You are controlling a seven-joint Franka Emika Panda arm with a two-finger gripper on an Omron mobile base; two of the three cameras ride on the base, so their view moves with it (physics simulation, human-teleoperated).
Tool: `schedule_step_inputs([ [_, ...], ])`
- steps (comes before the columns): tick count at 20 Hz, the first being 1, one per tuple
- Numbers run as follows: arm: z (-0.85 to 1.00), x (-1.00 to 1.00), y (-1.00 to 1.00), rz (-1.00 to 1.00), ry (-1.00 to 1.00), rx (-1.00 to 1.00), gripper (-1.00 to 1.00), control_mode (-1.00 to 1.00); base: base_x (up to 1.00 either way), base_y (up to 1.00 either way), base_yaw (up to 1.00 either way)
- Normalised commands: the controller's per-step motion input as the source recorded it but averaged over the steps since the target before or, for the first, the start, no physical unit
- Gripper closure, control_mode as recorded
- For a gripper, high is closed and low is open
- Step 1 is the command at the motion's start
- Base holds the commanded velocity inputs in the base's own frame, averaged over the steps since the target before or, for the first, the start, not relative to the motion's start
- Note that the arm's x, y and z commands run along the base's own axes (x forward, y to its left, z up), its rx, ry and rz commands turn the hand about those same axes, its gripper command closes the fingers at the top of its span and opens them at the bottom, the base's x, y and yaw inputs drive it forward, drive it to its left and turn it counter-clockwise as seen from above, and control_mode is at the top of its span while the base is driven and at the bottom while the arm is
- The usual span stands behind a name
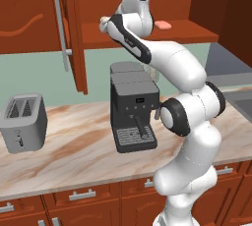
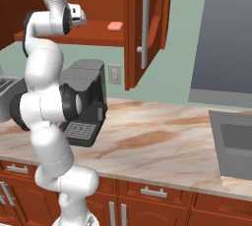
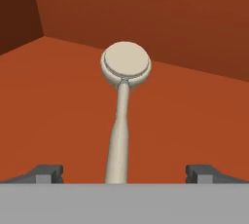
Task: Locate and retrieve the dish brush and bar soap from the cabinet. Place them next to the sink.
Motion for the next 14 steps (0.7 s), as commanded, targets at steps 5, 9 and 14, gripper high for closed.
schedule_step_inputs([
  [5,-0.15,0.12,-0.01,0.00,0.00,0.00,1.00,-1.00,0.00,0.00,0.00],
  [9,-0.05,0.00,0.00,0.00,0.00,0.00,1.00,-1.00,0.00,0.00,0.00],
  [14,0.00,0.00,0.00,0.00,0.00,0.00,1.00,-1.00,0.00,0.00,0.00],
])
